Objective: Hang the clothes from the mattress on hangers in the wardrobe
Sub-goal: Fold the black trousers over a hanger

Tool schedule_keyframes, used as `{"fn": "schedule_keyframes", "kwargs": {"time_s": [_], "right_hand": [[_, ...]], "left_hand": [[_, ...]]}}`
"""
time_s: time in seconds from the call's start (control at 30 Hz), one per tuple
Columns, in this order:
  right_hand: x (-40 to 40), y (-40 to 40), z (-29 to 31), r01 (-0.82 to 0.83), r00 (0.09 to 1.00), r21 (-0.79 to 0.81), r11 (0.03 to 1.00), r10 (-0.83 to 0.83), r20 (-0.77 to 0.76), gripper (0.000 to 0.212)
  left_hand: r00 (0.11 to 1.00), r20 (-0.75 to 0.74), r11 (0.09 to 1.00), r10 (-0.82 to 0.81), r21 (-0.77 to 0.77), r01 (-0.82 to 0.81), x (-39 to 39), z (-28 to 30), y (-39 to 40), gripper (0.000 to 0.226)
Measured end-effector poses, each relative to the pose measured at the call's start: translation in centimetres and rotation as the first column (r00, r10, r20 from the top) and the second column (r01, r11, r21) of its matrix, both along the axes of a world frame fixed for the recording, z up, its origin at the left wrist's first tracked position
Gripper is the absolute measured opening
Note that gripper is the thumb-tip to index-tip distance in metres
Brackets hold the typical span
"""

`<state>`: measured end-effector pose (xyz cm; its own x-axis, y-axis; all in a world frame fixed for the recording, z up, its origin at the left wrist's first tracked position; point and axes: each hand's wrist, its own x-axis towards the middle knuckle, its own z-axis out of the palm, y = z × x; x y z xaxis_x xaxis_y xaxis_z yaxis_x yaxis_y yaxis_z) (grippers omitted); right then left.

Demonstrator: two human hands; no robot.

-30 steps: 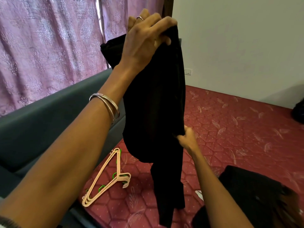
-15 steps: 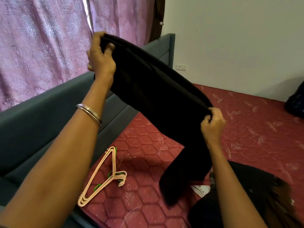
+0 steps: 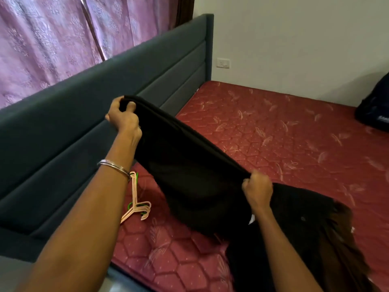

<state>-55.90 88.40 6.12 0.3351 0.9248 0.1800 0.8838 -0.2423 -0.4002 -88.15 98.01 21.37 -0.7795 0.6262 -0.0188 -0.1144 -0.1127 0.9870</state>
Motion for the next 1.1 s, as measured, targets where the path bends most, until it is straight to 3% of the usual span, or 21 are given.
{"fn": "schedule_keyframes", "kwargs": {"time_s": [0.07,0.17,0.3,0.37,0.47,0.53,0.63,0.73,0.8,0.93,1.03,1.1], "right_hand": [[1.7,1.2,1.5,0.122,0.991,0.118,0.986,-0.128,0.044,0.014],[3.9,3.1,4.5,0.316,0.948,0.269,0.910,-0.295,-0.116,0.023],[5.4,4.3,8.2,0.426,0.904,0.634,0.646,-0.328,-0.274,0.029],[5.1,4.4,9.1,0.361,0.931,0.756,0.545,-0.260,-0.257,0.028],[2.0,3.3,7.6,0.013,1.000,0.796,0.605,-0.020,-0.001,0.021],[-1.3,2.4,3.8,-0.193,0.980,0.673,0.713,0.177,0.094,0.020],[-5.6,-0.5,-5.9,-0.383,0.923,0.395,0.835,0.367,0.118,0.028],[-9.3,-4.2,-19.0,-0.470,0.876,0.049,0.882,0.458,0.150,0.027],[-11.2,-6.6,-25.7,-0.493,0.841,-0.181,0.851,0.519,0.150,0.030],[-13.1,-10.7,-31.9,-0.399,0.830,-0.484,0.779,0.531,0.170,0.036],[-14.0,-12.0,-32.3,-0.275,0.865,-0.580,0.766,0.461,0.198,0.039],[-14.1,-11.7,-32.0,-0.191,0.888,-0.631,0.752,0.407,0.216,0.038]], "left_hand": [[0.997,0.071,0.999,-0.035,0.031,0.033,0.2,-0.8,-0.1,0.026],[0.978,0.188,0.986,-0.087,0.155,0.058,0.5,-0.9,0.3,0.025],[0.915,0.376,0.972,-0.148,0.225,0.065,-0.8,-2.5,1.2,0.037],[0.870,0.464,0.976,-0.166,0.203,0.078,-1.8,-4.5,2.2,0.035],[0.771,0.614,0.983,-0.169,0.166,0.083,-2.8,-8.3,2.6,0.030],[0.684,0.719,0.991,-0.123,0.119,0.054,-3.8,-12.7,3.2,0.028],[0.602,0.799,1.000,-0.011,0.026,-0.016,-7.1,-21.4,3.7,0.021],[0.614,0.789,0.978,0.042,-0.158,0.136,-10.0,-32.8,2.6,0.021],[0.666,0.742,0.896,0.074,-0.343,0.282,-10.5,-38.8,0.6,0.031],[0.850,0.527,0.686,0.018,-0.625,0.373,-10.1,-46.2,-2.0,0.035],[0.955,0.241,0.622,-0.172,-0.726,0.295,-10.3,-48.9,-2.0,0.051],[0.959,0.031,0.521,-0.283,-0.834,0.181,-10.3,-49.4,-0.9,0.069]]}}
